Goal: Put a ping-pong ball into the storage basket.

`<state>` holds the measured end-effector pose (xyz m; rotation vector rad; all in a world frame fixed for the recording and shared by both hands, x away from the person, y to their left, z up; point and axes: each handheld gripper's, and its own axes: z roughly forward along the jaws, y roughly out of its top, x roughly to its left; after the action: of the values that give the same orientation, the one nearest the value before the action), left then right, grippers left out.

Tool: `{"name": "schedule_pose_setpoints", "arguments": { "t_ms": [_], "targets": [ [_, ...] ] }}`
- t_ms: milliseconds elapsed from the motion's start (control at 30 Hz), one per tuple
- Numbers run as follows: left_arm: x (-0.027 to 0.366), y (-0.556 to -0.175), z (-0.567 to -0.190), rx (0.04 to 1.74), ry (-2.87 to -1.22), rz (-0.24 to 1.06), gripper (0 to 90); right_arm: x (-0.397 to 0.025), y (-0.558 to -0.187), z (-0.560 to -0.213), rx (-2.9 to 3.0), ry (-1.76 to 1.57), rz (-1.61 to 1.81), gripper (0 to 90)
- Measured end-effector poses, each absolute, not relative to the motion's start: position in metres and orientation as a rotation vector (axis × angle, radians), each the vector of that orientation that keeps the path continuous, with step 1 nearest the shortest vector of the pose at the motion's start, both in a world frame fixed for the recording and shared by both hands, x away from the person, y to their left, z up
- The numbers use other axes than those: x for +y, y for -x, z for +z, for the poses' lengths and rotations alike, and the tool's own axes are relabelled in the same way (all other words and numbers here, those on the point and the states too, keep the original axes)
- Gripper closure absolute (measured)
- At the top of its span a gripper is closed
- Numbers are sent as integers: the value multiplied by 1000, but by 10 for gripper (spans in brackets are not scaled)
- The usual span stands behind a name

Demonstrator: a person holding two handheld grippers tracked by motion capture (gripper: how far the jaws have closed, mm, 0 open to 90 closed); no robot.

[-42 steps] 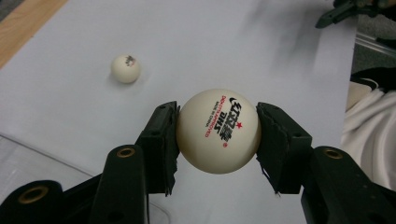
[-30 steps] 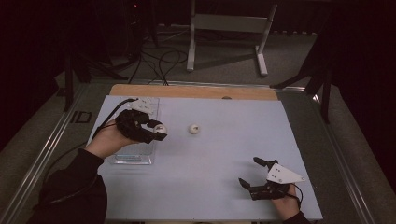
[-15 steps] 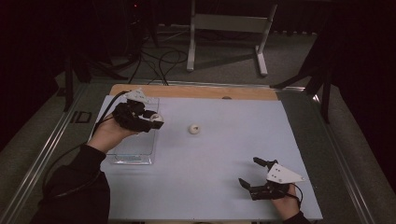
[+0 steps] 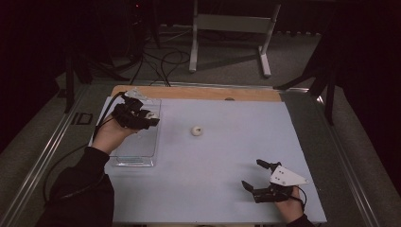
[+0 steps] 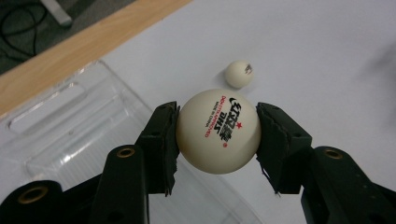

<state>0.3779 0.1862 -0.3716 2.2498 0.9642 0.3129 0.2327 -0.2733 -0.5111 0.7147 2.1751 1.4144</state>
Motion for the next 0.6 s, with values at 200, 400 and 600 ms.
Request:
{"name": "schedule_pose_setpoints", "arguments": {
  "t_ms": [200,400,600],
  "targets": [
    [193,-381,-381,1024,-2234,312,520,-273,-233,-511,2174,-713,1415,86],
    [196,-384,-392,1062,-2245,300,519,-273,-233,-511,2178,-716,1414,85],
    [197,-386,-403,1079,-2258,270,519,-273,-233,-511,2179,-716,1416,85]
  ]
}}
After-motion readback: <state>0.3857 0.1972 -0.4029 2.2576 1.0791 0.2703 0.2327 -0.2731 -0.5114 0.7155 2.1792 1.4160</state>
